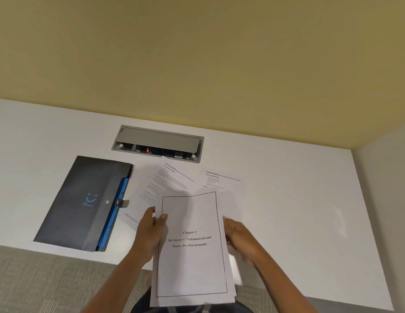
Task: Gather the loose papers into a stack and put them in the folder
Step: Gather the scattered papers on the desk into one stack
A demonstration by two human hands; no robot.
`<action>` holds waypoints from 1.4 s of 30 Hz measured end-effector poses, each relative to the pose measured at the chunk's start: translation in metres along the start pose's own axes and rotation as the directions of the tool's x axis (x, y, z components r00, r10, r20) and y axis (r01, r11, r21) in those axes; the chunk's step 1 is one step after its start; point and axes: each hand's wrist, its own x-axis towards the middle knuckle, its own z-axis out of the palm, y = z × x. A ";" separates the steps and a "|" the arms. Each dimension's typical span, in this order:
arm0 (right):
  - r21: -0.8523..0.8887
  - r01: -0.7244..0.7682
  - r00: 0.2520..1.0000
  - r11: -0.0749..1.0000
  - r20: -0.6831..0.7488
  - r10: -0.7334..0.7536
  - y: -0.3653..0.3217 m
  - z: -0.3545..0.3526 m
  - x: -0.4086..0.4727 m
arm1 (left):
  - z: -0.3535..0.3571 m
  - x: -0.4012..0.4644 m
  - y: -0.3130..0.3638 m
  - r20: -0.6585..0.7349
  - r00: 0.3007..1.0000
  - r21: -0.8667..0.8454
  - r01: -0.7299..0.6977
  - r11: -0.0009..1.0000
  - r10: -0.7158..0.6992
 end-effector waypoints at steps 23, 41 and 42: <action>-0.937 -0.163 0.903 0.309 -0.268 -0.337 -0.047 -0.052 0.058 | -0.059 -0.004 -0.026 -0.224 0.975 -0.160 -0.024 0.987 -0.013; -0.300 0.074 0.706 0.951 -0.658 -0.263 0.045 -0.063 0.004 | -0.045 -0.008 0.006 -0.141 0.989 -0.190 -0.081 0.978 0.055; -0.251 0.097 0.715 0.963 -0.655 -0.243 0.045 -0.064 -0.002 | -0.044 -0.009 0.007 -0.135 0.989 -0.187 -0.085 0.979 0.060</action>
